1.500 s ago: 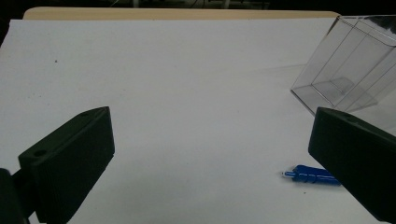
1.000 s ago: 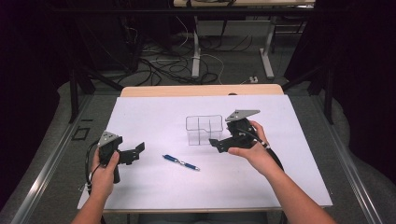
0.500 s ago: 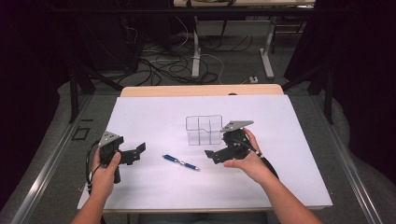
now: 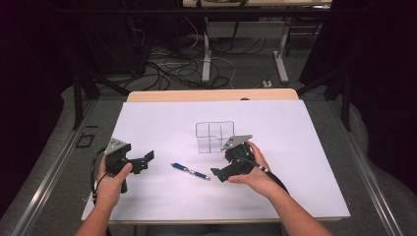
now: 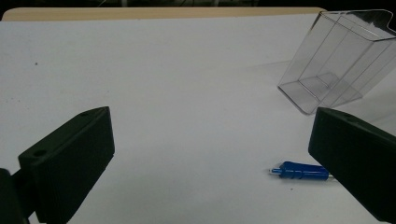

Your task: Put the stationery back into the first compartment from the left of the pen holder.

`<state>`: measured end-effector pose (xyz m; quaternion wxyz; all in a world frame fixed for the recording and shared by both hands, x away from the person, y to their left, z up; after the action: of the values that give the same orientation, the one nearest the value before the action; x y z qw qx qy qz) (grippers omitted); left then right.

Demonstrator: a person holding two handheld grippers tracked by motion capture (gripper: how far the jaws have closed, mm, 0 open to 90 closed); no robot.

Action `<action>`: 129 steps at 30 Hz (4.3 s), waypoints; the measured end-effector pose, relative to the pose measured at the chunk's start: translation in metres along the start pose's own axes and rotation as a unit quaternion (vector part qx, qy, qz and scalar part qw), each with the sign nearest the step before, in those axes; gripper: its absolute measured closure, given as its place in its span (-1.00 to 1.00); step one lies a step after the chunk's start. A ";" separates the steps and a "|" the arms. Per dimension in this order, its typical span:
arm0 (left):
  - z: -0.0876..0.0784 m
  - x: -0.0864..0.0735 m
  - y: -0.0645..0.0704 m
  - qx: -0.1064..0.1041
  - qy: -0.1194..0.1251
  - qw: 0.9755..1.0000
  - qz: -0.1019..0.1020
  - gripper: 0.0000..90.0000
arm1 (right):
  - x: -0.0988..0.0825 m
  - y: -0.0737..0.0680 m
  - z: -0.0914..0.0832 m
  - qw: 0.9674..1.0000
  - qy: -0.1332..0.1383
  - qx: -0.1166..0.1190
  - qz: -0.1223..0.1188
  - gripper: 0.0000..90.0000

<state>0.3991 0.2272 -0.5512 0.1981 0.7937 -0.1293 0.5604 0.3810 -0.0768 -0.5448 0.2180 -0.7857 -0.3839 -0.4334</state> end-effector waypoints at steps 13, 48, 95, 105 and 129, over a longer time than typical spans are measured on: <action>0.000 -0.001 0.001 0.000 -0.007 1.000 0.005 -0.99 | 0.000 -0.008 0.010 0.999 -0.011 0.026 -0.030 -0.46; 0.001 -0.003 0.001 -0.001 -0.011 1.000 0.008 -0.99 | -0.006 -0.029 0.054 0.993 -0.059 0.095 -0.043 0.47; 0.001 -0.004 0.001 -0.003 -0.016 1.000 0.007 -0.99 | -0.024 -0.038 0.070 0.985 -0.129 0.099 -0.060 0.77; 0.001 -0.004 0.002 -0.004 -0.017 1.000 0.008 -0.99 | -0.024 -0.038 0.070 0.985 -0.128 0.100 -0.059 0.78; 0.002 -0.004 0.004 -0.009 -0.017 1.000 0.010 -0.99 | -0.017 -0.036 0.055 0.984 -0.124 0.112 -0.058 0.79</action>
<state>0.3976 0.2230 -0.5544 0.1971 0.7999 -0.1456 0.5479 0.3753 -0.0248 -0.5875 0.2299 -0.7806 -0.4987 -0.2986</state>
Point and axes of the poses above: each handheld gripper's, and its own axes: z roughly forward along the jaws, x roughly out of its top, y roughly to its right, the point moved 7 cm from there along z, roughly forward along the jaws, and after that the axes turned 12 degrees about y, right-handed, at the moved point
